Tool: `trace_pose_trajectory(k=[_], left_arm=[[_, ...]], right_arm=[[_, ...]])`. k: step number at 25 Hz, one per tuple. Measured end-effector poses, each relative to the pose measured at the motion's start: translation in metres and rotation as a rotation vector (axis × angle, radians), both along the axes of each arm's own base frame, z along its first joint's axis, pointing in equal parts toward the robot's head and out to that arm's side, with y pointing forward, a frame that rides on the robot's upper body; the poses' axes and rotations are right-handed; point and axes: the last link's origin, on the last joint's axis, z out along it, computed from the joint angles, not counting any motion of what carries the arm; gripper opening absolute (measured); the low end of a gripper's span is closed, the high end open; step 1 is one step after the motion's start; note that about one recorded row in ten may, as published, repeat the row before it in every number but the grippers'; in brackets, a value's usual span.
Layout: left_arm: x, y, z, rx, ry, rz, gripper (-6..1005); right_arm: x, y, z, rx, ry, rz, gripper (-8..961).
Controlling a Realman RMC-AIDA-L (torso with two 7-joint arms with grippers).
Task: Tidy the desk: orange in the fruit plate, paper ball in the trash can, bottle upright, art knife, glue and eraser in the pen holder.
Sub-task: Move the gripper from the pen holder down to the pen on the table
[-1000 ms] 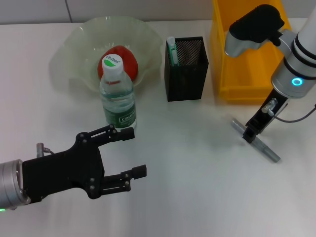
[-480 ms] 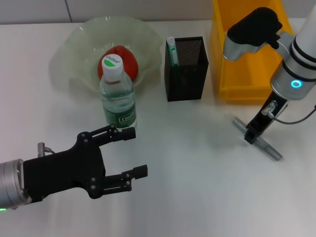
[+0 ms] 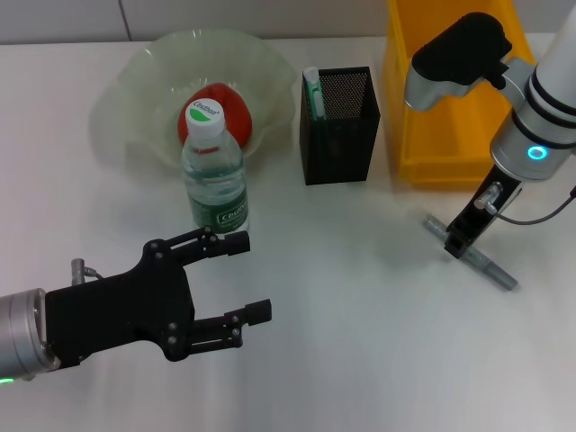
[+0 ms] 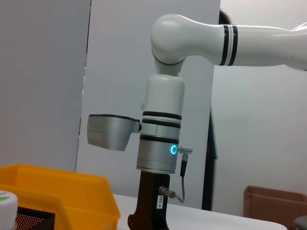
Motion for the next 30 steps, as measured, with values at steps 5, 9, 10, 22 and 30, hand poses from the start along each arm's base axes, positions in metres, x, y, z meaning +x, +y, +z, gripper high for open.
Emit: trace_pose_trajectory(k=[5,9,10,22,30], left_arm=[[0.0000,0.0000,-0.0001,0.000,0.000,0.000,785],[0.0004,0.0016,-0.0005,0.001,0.003,0.001,785],[0.0004,0.0017,-0.0006,0.002,0.003,0.001,785],[0.0005,0.0054,-0.0008,0.008,0.015,0.002,784],[0.0016,0.0076,-0.0010,0.010,0.018,-0.001,784]], right_arm=[[-0.0001,0.0002,0.0000,0.001,0.000,0.001,268],[-0.0001,0.0010,-0.0001,0.005,0.001,0.005,238],[-0.0003,0.0014,-0.0003,0.007,0.003,0.006,229],[-0.0011,0.0022,-0.0009,0.005,0.004,0.013,166],[-0.0008,0.0020,-0.0016,-0.001,-0.001,0.012,165]])
